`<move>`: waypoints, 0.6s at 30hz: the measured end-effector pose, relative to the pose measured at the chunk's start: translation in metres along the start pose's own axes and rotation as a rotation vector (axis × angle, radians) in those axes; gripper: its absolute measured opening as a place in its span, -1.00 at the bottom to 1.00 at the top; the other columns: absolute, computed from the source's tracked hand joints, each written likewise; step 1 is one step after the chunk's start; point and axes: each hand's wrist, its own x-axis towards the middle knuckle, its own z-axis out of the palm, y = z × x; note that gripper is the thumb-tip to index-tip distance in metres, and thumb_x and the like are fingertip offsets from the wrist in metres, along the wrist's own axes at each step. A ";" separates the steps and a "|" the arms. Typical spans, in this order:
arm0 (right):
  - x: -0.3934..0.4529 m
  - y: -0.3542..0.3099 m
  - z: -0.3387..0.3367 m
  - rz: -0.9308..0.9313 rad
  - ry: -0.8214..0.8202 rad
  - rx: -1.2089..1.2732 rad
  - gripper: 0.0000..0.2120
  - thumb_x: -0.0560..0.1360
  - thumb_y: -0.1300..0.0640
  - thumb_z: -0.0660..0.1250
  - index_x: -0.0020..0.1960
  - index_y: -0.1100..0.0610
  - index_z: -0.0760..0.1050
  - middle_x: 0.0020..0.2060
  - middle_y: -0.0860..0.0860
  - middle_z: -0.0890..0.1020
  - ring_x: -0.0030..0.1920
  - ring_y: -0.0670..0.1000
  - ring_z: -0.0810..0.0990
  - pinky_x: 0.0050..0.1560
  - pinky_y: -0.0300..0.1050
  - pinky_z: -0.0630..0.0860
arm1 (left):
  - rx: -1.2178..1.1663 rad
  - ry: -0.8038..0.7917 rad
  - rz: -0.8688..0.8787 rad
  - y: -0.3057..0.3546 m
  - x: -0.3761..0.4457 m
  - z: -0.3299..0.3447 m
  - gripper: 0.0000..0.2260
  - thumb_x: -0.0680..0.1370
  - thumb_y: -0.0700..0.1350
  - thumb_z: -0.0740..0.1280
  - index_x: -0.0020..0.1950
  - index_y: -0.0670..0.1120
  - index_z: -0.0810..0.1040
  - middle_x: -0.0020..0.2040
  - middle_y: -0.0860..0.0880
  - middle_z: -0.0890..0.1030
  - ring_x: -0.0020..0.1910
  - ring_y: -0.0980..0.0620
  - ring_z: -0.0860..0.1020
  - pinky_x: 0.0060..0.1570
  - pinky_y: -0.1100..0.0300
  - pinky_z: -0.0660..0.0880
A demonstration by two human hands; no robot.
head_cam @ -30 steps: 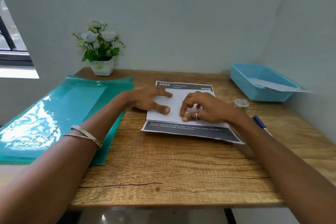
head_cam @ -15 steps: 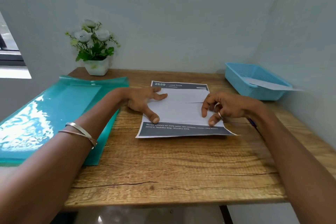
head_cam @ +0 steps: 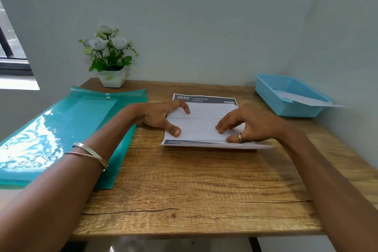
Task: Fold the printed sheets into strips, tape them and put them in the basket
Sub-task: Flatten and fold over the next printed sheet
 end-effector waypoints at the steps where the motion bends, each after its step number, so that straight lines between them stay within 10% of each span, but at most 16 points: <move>1: 0.000 -0.002 0.001 -0.012 0.016 -0.023 -0.73 0.39 0.10 0.49 0.09 -0.02 0.64 0.11 -0.18 0.64 0.04 -0.19 0.61 0.16 -0.16 0.54 | 0.004 -0.008 0.001 0.000 0.000 0.000 -0.46 0.41 0.22 0.40 0.32 0.23 0.27 0.49 0.06 0.17 0.41 -0.04 0.22 0.32 0.09 0.23; 7: 0.003 -0.011 0.003 -0.062 0.198 -0.155 -0.82 0.44 0.15 0.34 -0.02 0.13 0.67 -0.10 -0.03 0.70 -0.15 -0.09 0.61 -0.05 -0.12 0.55 | -0.061 0.035 0.027 -0.002 -0.004 0.001 -0.72 0.52 0.17 0.24 0.22 0.22 0.49 0.53 0.11 0.14 0.49 -0.01 0.13 0.35 0.09 0.13; 13: 0.019 0.010 -0.003 0.001 0.568 0.013 -0.84 0.53 0.12 0.26 -0.05 0.14 0.60 -0.19 0.00 0.66 -0.16 0.03 0.60 -0.08 0.05 0.55 | -0.450 0.218 -0.062 0.003 -0.011 0.001 -0.38 0.59 0.27 -0.14 0.46 -0.09 0.28 0.44 -0.09 0.35 0.38 -0.06 0.37 0.43 0.00 0.22; 14: 0.024 0.015 -0.006 0.018 0.581 0.016 -0.85 0.54 0.10 0.26 -0.05 0.11 0.59 -0.20 -0.02 0.66 -0.16 0.02 0.60 -0.07 0.04 0.56 | -0.555 0.227 -0.015 0.003 -0.010 0.000 -0.34 0.58 0.27 -0.19 0.45 -0.13 0.28 0.42 -0.09 0.37 0.24 -0.16 0.09 0.39 0.07 0.29; 15: 0.029 0.018 -0.008 0.031 0.582 0.025 -0.86 0.54 0.09 0.26 -0.05 0.09 0.58 -0.21 -0.04 0.66 -0.16 0.01 0.60 -0.07 0.03 0.56 | -0.658 0.207 0.036 0.002 -0.009 0.001 -0.30 0.54 0.31 -0.22 0.44 -0.09 0.31 0.39 0.00 0.42 0.09 0.28 0.40 0.33 0.18 0.33; 18: 0.046 0.025 -0.015 0.069 0.550 0.053 -0.87 0.56 0.09 0.27 -0.03 0.09 0.58 -0.24 0.01 0.65 -0.19 0.05 0.60 -0.11 -0.01 0.52 | -0.786 0.222 0.070 -0.008 0.000 0.000 -0.22 0.41 0.47 -0.16 0.41 0.03 0.37 0.34 0.06 0.49 0.32 0.08 0.44 0.33 0.15 0.29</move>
